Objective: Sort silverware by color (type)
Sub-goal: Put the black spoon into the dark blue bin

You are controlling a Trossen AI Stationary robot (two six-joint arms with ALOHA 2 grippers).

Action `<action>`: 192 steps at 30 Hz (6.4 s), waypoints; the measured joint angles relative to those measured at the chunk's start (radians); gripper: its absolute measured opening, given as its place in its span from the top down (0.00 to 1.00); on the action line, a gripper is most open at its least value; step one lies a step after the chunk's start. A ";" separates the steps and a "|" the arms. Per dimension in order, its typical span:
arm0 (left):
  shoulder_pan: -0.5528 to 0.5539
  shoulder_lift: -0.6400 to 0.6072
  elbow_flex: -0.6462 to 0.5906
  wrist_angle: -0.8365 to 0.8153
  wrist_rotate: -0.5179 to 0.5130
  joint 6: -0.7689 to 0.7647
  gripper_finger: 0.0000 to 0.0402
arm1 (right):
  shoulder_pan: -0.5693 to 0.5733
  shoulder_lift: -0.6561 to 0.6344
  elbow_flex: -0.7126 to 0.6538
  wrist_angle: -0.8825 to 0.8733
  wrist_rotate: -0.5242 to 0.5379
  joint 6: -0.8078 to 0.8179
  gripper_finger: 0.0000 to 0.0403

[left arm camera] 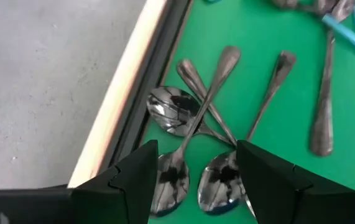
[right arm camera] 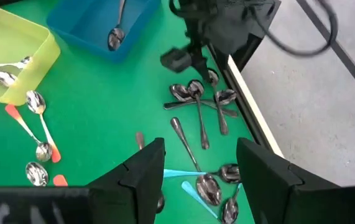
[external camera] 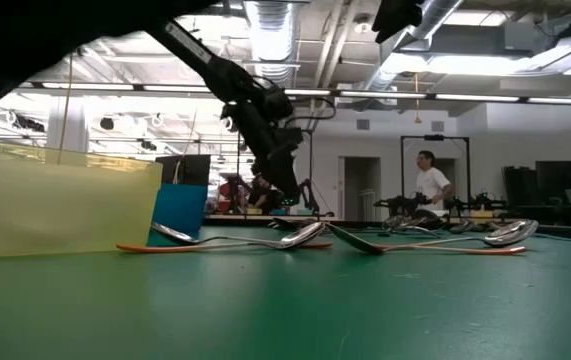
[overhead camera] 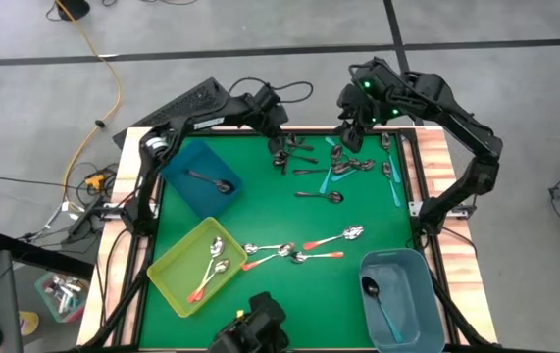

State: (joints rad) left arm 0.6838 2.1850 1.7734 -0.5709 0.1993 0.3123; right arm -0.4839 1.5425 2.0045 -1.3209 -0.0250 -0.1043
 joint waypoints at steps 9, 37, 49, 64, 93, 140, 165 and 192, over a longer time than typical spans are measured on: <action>-0.046 0.061 0.056 -0.039 -0.055 0.132 0.50 | 0.000 -0.003 0.000 -0.013 0.000 0.000 0.48; -0.124 0.058 0.125 -0.167 0.016 0.268 0.55 | 0.010 -0.004 0.000 -0.045 -0.002 -0.010 0.48; -0.069 0.059 0.143 -0.209 -0.198 -0.030 0.95 | 0.012 -0.004 0.000 -0.074 -0.002 0.001 0.48; -0.039 -0.296 0.143 -0.242 -0.062 -0.284 1.00 | -0.078 0.016 -0.328 0.474 -0.086 -0.064 0.58; -0.171 -0.801 0.141 -0.303 -0.526 -0.388 1.00 | -0.122 0.689 -0.203 0.696 -0.140 -0.079 1.00; -0.145 -0.805 0.141 -0.355 -0.477 -0.299 1.00 | -0.264 0.723 -0.127 0.602 -0.009 0.005 1.00; -0.142 -0.805 0.141 -0.360 -0.470 -0.281 1.00 | -0.139 0.769 0.024 0.522 -0.217 -0.345 1.00; -0.142 -0.805 0.141 -0.384 -0.468 -0.251 1.00 | -0.187 0.846 0.034 0.426 0.124 -0.361 1.00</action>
State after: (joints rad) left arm 0.5415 1.3804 1.9148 -0.9554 -0.2688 0.0616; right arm -0.6709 2.3882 2.0384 -0.8947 0.0989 -0.4655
